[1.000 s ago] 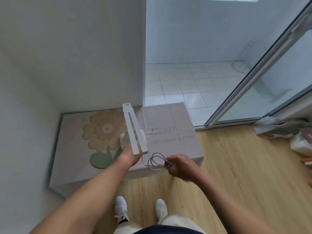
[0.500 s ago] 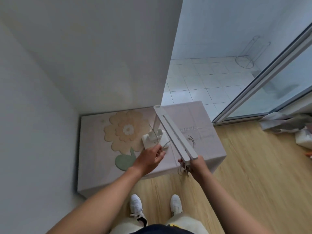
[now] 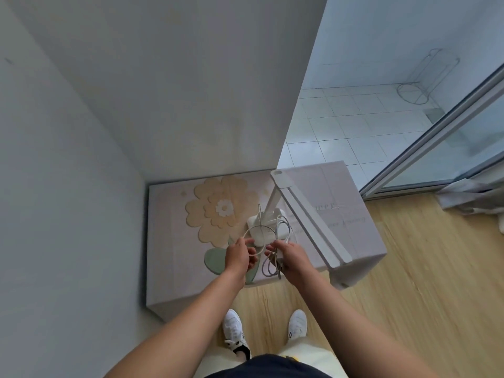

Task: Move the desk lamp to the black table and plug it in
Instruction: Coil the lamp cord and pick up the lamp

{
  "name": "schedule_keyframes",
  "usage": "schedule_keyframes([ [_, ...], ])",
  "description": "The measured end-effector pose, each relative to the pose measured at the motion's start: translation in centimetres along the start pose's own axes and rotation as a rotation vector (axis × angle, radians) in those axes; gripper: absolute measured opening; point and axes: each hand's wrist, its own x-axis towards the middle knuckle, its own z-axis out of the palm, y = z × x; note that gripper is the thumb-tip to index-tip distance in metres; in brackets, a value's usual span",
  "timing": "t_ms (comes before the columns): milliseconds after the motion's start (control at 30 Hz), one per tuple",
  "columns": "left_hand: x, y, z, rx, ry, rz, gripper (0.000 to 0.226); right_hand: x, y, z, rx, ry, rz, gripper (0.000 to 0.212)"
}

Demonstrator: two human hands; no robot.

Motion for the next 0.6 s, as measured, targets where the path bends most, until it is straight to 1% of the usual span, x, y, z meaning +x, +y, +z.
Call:
schedule_keyframes([
  [100,0.7,0.1,-0.6,0.09,0.001,0.007,0.035,0.5,-0.5,1.3,0.022,-0.006,0.029,0.015],
  [233,1.7,0.0,-1.6,0.4,0.008,0.122,0.035,1.0,-1.5,3.4,-0.006,-0.041,0.033,0.024],
  [300,2.2,-0.1,-2.1,0.563,0.055,0.198,0.034,1.0,-1.7,4.5,0.019,-0.055,0.036,0.02],
  [367,2.6,-0.2,-2.7,0.631,0.115,0.252,0.032,1.2,-1.5,5.5,0.031,-0.063,0.042,0.013],
  [433,2.9,0.0,-3.6,0.69,0.149,0.266,0.038,1.4,-0.9,6.3,0.046,-0.069,0.048,0.015],
  [500,3.3,0.3,-4.7,0.816,0.161,0.29,0.041,1.6,-0.2,7.1,0.068,-0.081,0.048,0.02],
  [567,3.3,0.8,-5.5,0.949,0.156,0.376,0.041,1.6,0.2,7.9,0.062,-0.077,0.049,0.022],
  [600,3.3,1.0,-5.8,0.972,0.131,0.43,0.041,1.6,0.3,8.4,0.026,-0.062,0.045,0.021],
])
